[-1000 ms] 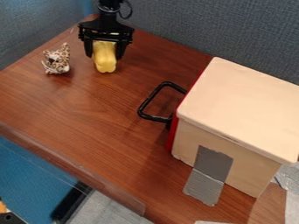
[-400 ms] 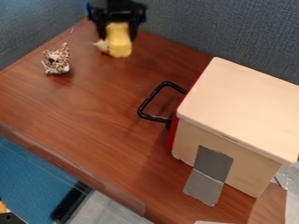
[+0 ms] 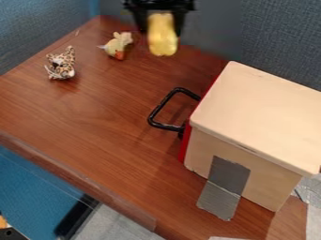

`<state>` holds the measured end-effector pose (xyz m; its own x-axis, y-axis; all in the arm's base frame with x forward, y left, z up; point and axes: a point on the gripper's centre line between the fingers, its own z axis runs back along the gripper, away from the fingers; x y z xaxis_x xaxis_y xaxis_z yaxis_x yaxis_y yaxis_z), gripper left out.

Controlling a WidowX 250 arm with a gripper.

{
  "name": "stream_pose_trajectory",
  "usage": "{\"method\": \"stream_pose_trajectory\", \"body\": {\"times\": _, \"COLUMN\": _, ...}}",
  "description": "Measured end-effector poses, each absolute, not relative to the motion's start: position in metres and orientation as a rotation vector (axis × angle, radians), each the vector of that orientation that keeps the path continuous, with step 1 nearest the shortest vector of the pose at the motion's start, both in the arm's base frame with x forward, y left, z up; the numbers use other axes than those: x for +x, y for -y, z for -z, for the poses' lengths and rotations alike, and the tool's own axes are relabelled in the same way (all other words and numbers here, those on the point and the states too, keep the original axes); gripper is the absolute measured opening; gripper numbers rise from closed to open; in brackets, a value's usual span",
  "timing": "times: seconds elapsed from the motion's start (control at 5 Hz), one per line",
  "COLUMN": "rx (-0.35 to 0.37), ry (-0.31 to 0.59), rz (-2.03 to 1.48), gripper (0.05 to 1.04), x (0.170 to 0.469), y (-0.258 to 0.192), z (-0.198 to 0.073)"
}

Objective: Put the yellow bell pepper on top of the drawer

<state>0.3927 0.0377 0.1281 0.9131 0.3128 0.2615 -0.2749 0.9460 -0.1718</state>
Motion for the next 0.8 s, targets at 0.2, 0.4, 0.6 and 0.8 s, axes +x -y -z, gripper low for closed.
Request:
{"method": "stream_pose_trajectory", "body": {"times": 0.2, "rx": -0.152, "ry": 0.306, "rz": -0.179, "gripper": 0.839, "x": 0.377, "y": 0.004, "z": -0.141}}
{"method": "stream_pose_trajectory", "body": {"times": 0.4, "rx": -0.144, "ry": 0.329, "rz": -0.087, "gripper": 0.839, "x": 0.365, "y": 0.033, "z": -0.146}}
{"method": "stream_pose_trajectory", "body": {"times": 0.6, "rx": -0.128, "ry": 0.332, "rz": -0.019, "gripper": 0.839, "x": 0.361, "y": 0.058, "z": -0.142}}
{"method": "stream_pose_trajectory", "body": {"times": 0.8, "rx": -0.107, "ry": 0.324, "rz": 0.037, "gripper": 0.839, "x": 0.359, "y": 0.078, "z": -0.134}}
